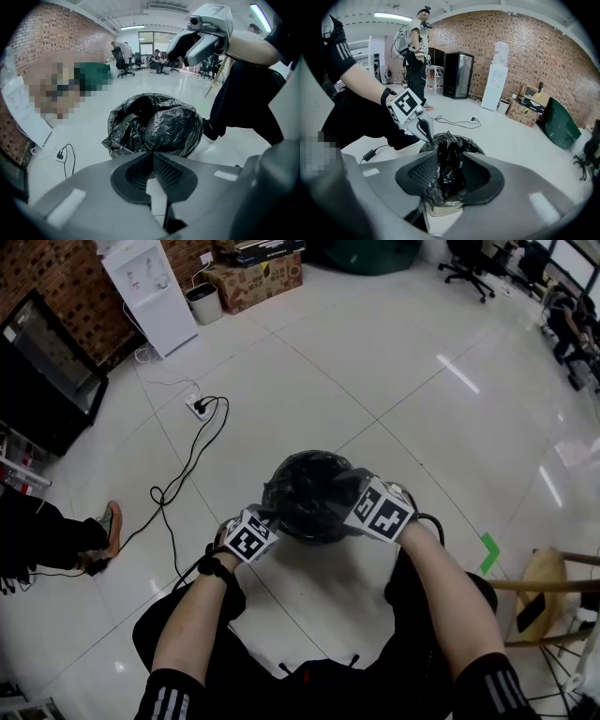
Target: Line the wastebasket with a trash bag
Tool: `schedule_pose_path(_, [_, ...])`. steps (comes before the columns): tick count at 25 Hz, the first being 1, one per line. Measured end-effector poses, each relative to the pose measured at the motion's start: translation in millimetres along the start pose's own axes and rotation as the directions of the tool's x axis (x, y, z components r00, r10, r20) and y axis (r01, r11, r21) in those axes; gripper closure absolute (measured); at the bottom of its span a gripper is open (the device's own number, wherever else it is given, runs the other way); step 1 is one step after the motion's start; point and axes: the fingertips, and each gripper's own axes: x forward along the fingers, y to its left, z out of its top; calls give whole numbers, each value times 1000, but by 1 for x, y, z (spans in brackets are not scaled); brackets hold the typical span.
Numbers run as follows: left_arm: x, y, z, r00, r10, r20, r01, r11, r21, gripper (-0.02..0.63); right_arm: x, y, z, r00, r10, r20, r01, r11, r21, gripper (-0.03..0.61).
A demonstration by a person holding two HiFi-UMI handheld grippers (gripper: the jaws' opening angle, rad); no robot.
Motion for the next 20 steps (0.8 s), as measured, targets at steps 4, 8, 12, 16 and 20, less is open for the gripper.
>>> schedule_pose_path(4, [-5, -13, -12, 998, -26, -55, 28, 999, 40, 610, -2, -2, -1, 1000, -2, 4, 2, 1000, 6, 404])
schedule_pose_path(8, [-6, -34, -27, 993, -64, -95, 70, 995, 65, 611, -4, 0, -7, 1000, 1, -17, -1, 1000, 3, 405])
schedule_pose_path(12, [8, -53, -39, 987, -83, -135, 96, 991, 96, 613, 2, 5, -21, 998, 32, -61, -30, 999, 37, 405])
schedule_pose_path(16, [23, -56, -35, 989, -74, -129, 88, 991, 103, 614, 11, 8, -53, 986, 82, -147, -70, 994, 87, 403])
schedule_pose_path(20, [28, -54, -32, 989, -83, -121, 97, 989, 108, 587, 14, 12, -90, 960, 146, -237, -118, 984, 132, 398])
